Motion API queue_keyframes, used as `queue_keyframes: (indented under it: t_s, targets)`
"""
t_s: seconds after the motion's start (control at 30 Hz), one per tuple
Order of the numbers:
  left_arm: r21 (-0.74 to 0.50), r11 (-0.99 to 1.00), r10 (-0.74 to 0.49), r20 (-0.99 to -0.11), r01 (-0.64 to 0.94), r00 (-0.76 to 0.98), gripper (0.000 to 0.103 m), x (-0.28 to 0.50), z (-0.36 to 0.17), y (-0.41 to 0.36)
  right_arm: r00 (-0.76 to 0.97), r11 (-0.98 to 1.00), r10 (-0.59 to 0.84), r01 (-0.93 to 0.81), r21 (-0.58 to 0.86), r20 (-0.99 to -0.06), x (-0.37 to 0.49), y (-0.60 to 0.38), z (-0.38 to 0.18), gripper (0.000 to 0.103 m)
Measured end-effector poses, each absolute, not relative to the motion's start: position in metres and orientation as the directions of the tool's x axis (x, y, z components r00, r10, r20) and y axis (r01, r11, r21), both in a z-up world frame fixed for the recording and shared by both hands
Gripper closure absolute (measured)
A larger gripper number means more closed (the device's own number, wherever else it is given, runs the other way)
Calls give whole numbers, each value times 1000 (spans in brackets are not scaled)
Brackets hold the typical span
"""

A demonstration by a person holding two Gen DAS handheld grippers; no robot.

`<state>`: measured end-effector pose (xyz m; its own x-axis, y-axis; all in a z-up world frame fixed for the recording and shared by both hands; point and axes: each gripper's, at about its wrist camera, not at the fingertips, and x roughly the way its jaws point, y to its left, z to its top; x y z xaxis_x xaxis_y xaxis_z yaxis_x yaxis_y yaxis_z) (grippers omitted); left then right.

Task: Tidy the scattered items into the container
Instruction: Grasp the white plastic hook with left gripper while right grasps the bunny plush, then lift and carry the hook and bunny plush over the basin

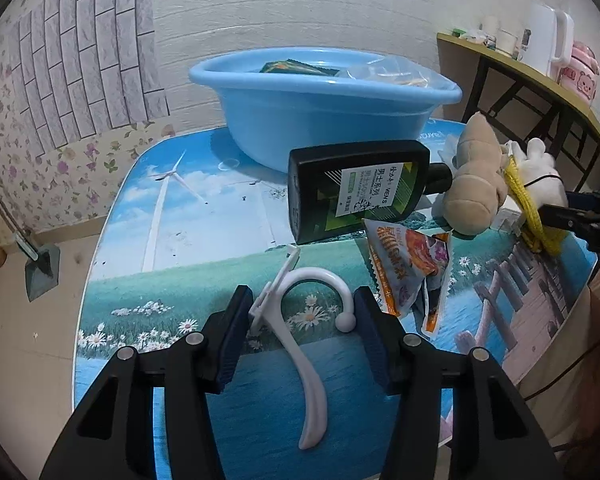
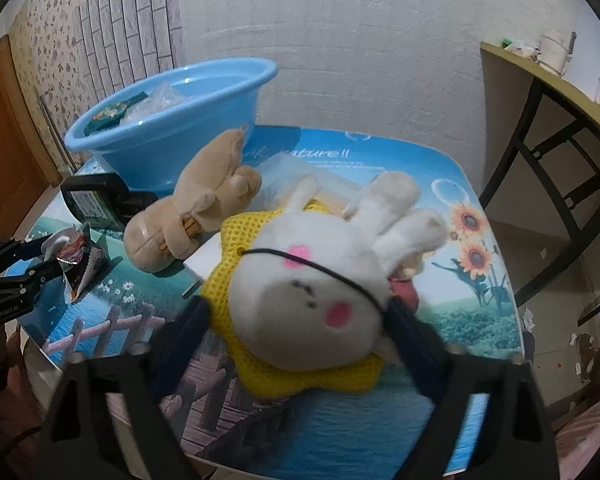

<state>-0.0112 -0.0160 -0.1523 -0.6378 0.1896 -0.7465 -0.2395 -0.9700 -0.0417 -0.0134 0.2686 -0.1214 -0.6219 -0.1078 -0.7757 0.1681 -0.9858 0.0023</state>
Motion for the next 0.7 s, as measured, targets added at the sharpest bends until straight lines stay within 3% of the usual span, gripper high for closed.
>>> queue_keyframes:
  t_s: [0.27,0.7]
  targets:
    - [-45,-974,184,-730,-223,-658,51,-4,-141,-21,-629,-982,-151,187,41,-763,-5,271,-117,41]
    - [-52,-978,182,-686,-202,-705,51,5,-115,-26,-680,-974,-194,219,56,-707,9,269,-91,41]
